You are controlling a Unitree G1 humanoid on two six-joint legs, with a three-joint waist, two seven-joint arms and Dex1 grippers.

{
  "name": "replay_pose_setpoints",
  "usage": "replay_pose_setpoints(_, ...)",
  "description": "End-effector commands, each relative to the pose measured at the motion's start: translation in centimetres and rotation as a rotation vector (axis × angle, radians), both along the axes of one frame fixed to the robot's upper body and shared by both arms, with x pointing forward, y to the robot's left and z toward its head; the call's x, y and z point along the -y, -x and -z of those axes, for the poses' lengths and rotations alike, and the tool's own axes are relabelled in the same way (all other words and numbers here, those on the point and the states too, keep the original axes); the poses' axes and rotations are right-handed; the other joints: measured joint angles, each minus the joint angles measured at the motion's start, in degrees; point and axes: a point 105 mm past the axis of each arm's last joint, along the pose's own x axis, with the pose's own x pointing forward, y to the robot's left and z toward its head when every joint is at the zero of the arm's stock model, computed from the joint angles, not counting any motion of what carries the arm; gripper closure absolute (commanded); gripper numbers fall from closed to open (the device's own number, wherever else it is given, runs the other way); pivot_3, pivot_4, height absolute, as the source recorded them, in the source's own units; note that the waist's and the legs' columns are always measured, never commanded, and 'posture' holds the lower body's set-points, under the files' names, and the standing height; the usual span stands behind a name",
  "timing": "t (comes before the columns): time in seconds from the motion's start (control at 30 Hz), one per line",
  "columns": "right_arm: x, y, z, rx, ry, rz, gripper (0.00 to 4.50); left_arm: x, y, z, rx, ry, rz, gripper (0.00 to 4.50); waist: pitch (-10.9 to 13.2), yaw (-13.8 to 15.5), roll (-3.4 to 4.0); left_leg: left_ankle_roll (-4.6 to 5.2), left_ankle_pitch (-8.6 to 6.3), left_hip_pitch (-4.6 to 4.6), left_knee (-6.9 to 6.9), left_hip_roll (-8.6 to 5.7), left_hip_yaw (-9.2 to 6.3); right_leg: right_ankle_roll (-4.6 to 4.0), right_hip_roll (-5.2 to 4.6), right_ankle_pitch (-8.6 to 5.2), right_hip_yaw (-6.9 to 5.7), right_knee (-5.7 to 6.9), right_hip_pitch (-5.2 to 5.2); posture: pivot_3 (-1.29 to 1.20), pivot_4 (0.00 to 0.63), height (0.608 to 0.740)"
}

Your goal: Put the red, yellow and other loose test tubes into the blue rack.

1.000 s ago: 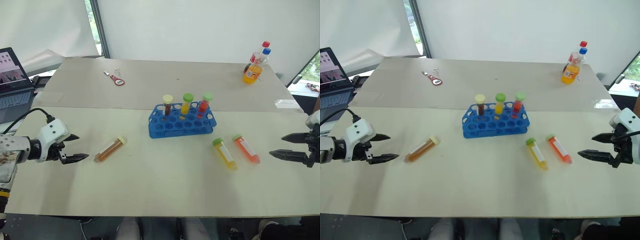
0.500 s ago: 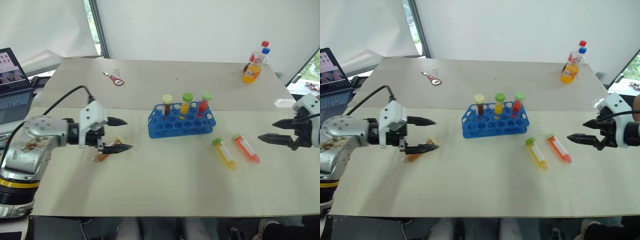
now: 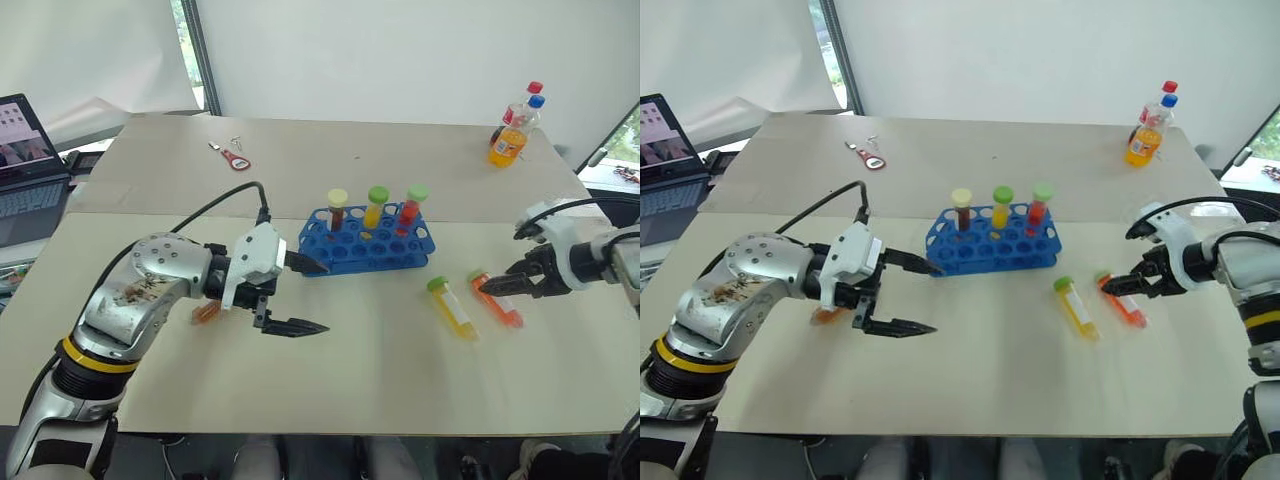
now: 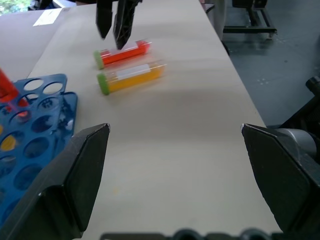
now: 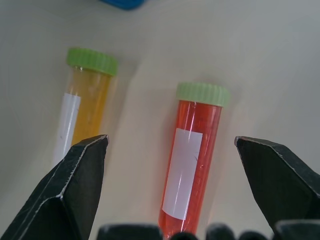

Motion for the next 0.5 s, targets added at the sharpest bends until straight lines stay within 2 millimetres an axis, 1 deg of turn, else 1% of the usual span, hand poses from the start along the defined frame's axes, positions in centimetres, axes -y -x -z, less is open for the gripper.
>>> replay_pose_setpoints(0.03, 0.4, -0.5, -0.2, -0.004, 0.05, -0.023, 0.0, 0.7, 0.5, -0.6, 0.067, 0.005, 0.038, 0.04, 0.0, 0.0, 0.0, 0.0, 0.0, 0.0, 0.0, 0.0, 0.0, 0.0, 0.0, 0.0, 0.0, 0.0, 0.0, 0.0, 0.15, 0.74)
replay_pose_setpoints(0.13, 0.5, -1.0, 0.6, -0.025, 0.078, -0.036, 0.0, 1.0, 0.6, -0.4, 0.076, 0.009, 0.045, 0.04, 0.0, -0.1, 0.0, -0.04, 0.03, 0.01, 0.0, 0.0, 0.0, 0.0, 0.0, 0.0, 0.0, 0.01, 0.0, 0.0, 0.15, 0.74)
replay_pose_setpoints(0.2, 0.4, -1.4, 0.9, -0.035, 0.078, -0.037, 0.0, 1.3, 0.6, -0.3, 0.08, 0.014, 0.047, 0.04, 0.0, -0.1, 0.01, -0.2, 0.12, 0.01, 0.01, -0.01, 0.0, 0.02, 0.0, 0.01, 0.01, 0.01, 0.0, 0.0, 0.15, 0.74)
replay_pose_setpoints(0.37, 0.1, -1.7, 1.2, -0.062, 0.068, -0.063, 0.0, 1.5, 0.6, -0.1, 0.081, 0.018, 0.047, 0.04, 0.0, -0.1, 0.01, -0.23, 0.13, 0.0, 0.0, -0.01, 0.0, 0.02, 0.01, 0.01, 0.01, 0.0, -0.01, 0.0, 0.15, 0.74)
replay_pose_setpoints(0.47, 0.3, -2.0, 1.5, -0.07, 0.078, -0.062, 0.77, 1.7, 0.5, 0.0, 0.082, 0.02, 0.042, 0.0, 0.0, -0.1, 0.01, -0.24, 0.14, -0.01, 0.0, -0.01, 0.0, 0.02, 0.0, 0.01, 0.01, 0.0, -0.01, 0.0, 0.15, 0.74)
replay_pose_setpoints(0.5, 0.4, -2.0, 1.6, -0.072, 0.08, -0.061, 1.13, 1.7, 0.5, 0.0, 0.082, 0.02, 0.041, 0.0, 0.0, -0.1, 0.02, -0.24, 0.14, -0.01, 0.0, -0.01, 0.0, 0.02, 0.0, 0.01, 0.01, -0.01, -0.01, 0.0, 0.15, 0.74)
